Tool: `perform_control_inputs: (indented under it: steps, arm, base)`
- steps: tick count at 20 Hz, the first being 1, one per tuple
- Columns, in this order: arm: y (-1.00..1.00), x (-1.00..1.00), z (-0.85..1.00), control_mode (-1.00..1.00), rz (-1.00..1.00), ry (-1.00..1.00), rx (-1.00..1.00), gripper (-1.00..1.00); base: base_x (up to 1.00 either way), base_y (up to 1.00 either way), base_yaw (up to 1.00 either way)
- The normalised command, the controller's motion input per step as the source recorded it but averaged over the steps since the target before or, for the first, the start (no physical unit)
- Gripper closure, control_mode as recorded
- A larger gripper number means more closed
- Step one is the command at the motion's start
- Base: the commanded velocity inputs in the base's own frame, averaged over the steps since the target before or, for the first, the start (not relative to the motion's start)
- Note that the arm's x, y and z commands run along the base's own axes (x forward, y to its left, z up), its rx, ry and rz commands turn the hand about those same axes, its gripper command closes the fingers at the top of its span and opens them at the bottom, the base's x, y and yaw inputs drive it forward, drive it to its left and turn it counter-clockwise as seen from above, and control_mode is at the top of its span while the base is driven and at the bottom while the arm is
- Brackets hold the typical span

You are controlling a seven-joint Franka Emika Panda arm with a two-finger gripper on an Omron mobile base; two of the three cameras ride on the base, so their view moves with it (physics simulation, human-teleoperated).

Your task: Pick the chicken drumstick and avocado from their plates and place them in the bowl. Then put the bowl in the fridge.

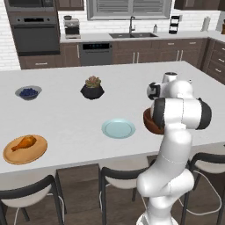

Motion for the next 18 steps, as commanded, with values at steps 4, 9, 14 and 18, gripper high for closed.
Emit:
perform_control_inputs:
  steps: [4, 9, 14, 18]
  arm:
    - [0.0, 0.01, -0.3, -1.0, 0.0, 0.0, 0.0, 1.0]
    - [0.0, 0.11, -0.1, -1.0, 0.01, 0.0, 0.0, -1.0]
    - [0.0, 0.03, 0.0, -1.0, 0.0, 0.01, 0.0, -1.0]
    - [0.0, 0.0, -0.04, -1.0, -0.01, 0.04, 0.0, -1.0]
  base:
    - [0.0, 0.0, 0.0]
    - [0.0, 0.0, 0.0]
    - [0.0, 0.0, 0.0]
    - [0.0, 0.0, 0.0]
